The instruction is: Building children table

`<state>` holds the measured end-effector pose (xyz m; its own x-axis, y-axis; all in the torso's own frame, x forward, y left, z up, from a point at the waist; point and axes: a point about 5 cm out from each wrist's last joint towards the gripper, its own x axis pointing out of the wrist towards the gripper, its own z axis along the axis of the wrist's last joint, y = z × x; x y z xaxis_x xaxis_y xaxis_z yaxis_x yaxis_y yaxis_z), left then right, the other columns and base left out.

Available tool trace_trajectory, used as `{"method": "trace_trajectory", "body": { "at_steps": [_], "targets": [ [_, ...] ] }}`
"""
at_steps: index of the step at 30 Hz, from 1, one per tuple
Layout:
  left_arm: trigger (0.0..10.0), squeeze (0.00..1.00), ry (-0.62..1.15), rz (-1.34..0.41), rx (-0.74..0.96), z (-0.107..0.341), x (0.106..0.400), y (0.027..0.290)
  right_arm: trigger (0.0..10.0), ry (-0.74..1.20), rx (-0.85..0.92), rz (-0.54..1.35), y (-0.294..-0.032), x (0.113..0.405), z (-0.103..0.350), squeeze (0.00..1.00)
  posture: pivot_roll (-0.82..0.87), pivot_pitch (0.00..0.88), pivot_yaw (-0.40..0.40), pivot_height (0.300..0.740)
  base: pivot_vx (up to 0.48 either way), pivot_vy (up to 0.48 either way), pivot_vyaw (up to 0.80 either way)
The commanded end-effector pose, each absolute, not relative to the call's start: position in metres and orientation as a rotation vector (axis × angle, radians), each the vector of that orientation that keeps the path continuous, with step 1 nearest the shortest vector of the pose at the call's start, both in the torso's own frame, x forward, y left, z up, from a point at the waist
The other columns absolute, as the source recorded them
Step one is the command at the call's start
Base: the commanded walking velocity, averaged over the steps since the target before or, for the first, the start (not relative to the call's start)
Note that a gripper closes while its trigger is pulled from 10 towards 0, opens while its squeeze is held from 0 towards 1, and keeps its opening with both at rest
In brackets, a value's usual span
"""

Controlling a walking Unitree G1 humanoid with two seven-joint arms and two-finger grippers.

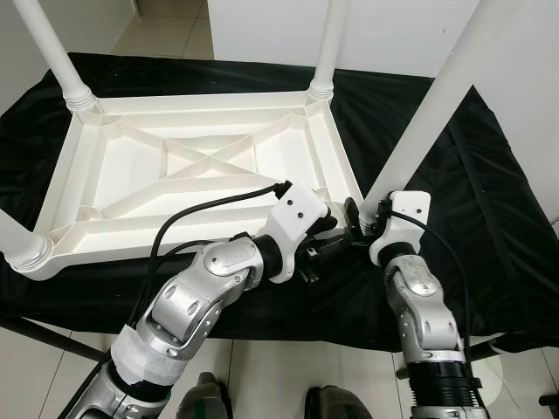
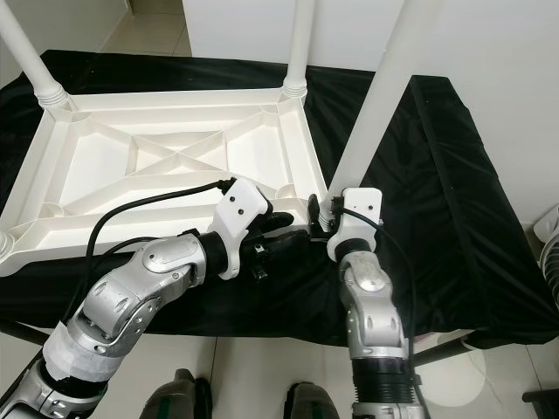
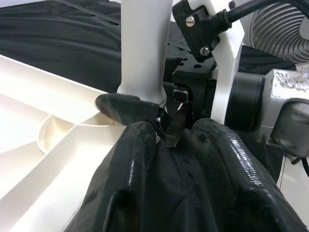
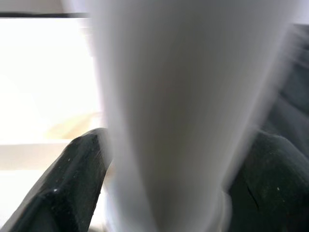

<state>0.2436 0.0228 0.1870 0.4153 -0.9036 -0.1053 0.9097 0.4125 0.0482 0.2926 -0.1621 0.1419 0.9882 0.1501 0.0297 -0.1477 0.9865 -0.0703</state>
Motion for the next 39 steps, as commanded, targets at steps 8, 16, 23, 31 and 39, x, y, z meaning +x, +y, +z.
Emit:
{"method": "trace_trajectory", "body": {
  "at_steps": [8, 16, 23, 31, 39],
  "targets": [
    [10.0, 0.00, 0.080, -1.145, 0.108, 0.184, 0.243, 0.023, 10.0, -0.087, -0.119, 0.401, -0.167, 0.304, 0.156, 0.00, -0.03, 0.058, -0.001, 0.740, 0.000, 0.000, 0.00],
    [10.0, 0.00, 0.078, -1.136, 0.113, 0.186, 0.244, 0.025, 10.0, -0.053, -0.140, 0.550, -0.163, 0.305, 0.148, 0.00, -0.01, 0.067, 0.002, 0.740, 0.000, 0.000, 0.00],
    [10.0, 0.00, 0.084, -1.128, 0.117, 0.186, 0.244, 0.027, 0.0, -0.010, -0.145, 0.587, -0.167, 0.305, 0.136, 0.00, 0.00, 0.076, 0.001, 0.740, 0.000, 0.000, 0.00],
    [10.0, 0.00, 0.088, -1.121, 0.114, 0.185, 0.243, 0.028, 0.0, -0.001, -0.046, 0.481, -0.167, 0.302, 0.132, 0.00, 0.00, 0.081, -0.002, 0.740, 0.000, 0.000, 0.00],
    [10.0, 0.00, 0.084, -1.128, 0.117, 0.186, 0.243, 0.027, 0.0, 0.067, -0.015, 0.210, -0.156, 0.299, 0.122, 0.00, 0.00, 0.081, -0.002, 0.740, 0.000, 0.000, 0.00]
  ]
}}
